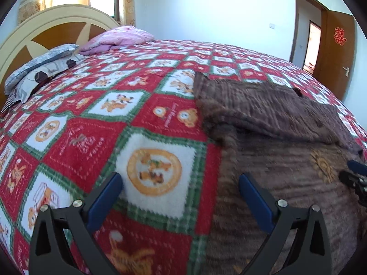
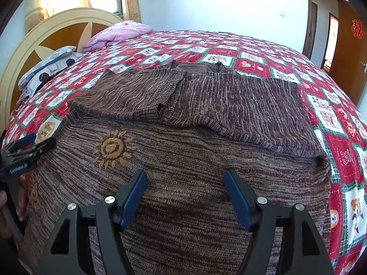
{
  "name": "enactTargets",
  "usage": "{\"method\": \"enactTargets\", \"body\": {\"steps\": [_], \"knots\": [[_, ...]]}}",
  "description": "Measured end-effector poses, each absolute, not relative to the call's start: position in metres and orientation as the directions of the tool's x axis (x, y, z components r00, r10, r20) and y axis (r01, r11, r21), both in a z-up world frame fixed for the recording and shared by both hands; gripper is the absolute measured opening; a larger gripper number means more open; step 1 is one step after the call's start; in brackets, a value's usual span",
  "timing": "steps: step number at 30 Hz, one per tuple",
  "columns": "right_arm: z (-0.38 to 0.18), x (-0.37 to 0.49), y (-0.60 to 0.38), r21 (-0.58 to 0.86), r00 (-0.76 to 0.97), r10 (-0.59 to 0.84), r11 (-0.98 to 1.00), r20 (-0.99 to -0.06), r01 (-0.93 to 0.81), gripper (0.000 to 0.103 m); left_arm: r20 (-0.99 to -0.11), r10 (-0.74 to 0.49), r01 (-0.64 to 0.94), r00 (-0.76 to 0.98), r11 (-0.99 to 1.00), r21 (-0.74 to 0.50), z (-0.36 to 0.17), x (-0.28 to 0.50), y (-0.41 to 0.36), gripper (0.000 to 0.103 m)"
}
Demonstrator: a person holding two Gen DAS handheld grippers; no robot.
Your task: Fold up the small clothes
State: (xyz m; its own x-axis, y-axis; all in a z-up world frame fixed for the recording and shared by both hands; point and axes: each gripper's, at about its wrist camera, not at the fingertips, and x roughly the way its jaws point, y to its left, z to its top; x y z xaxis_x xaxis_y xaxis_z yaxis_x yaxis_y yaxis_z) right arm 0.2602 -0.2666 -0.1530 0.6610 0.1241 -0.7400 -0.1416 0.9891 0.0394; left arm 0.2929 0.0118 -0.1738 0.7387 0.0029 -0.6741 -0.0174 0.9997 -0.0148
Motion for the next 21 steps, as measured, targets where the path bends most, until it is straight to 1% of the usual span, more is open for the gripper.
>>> {"method": "enactTargets", "body": {"steps": [3, 5, 6, 8, 13, 21], "knots": [[-0.153, 0.258, -0.268, 0.045, 0.651, 0.124, 0.99, -0.749, -0.137, 0.071, -0.677, -0.016, 0.004, 0.736, 1.0, -0.02, -0.173, 0.284, 0.007, 0.103], [-0.153, 0.256, -0.267, 0.027, 0.643, 0.11, 0.99, -0.758, -0.138, 0.074, -0.678, -0.024, 0.013, 0.735, 1.0, -0.022, -0.171, 0.281, 0.004, 0.103], [-0.153, 0.254, -0.267, 0.02, 0.635, 0.098, 0.992, -0.766, -0.128, 0.078, -0.679, -0.029, 0.016, 0.734, 1.0, -0.025, -0.17, 0.279, 0.003, 0.103], [-0.152, 0.247, -0.271, 0.042, 0.633, 0.11, 0.992, -0.767, -0.121, 0.078, -0.677, -0.046, 0.03, 0.734, 0.999, -0.036, -0.167, 0.274, 0.001, 0.103], [-0.153, 0.231, -0.276, 0.04, 0.651, 0.111, 0.992, -0.751, -0.122, 0.078, -0.671, -0.089, 0.069, 0.736, 0.996, -0.057, -0.16, 0.263, -0.003, 0.103], [-0.15, 0.208, -0.273, 0.029, 0.625, 0.097, 0.993, -0.774, -0.118, 0.078, -0.672, -0.121, 0.117, 0.73, 0.992, -0.052, -0.151, 0.243, -0.01, 0.103]]}}
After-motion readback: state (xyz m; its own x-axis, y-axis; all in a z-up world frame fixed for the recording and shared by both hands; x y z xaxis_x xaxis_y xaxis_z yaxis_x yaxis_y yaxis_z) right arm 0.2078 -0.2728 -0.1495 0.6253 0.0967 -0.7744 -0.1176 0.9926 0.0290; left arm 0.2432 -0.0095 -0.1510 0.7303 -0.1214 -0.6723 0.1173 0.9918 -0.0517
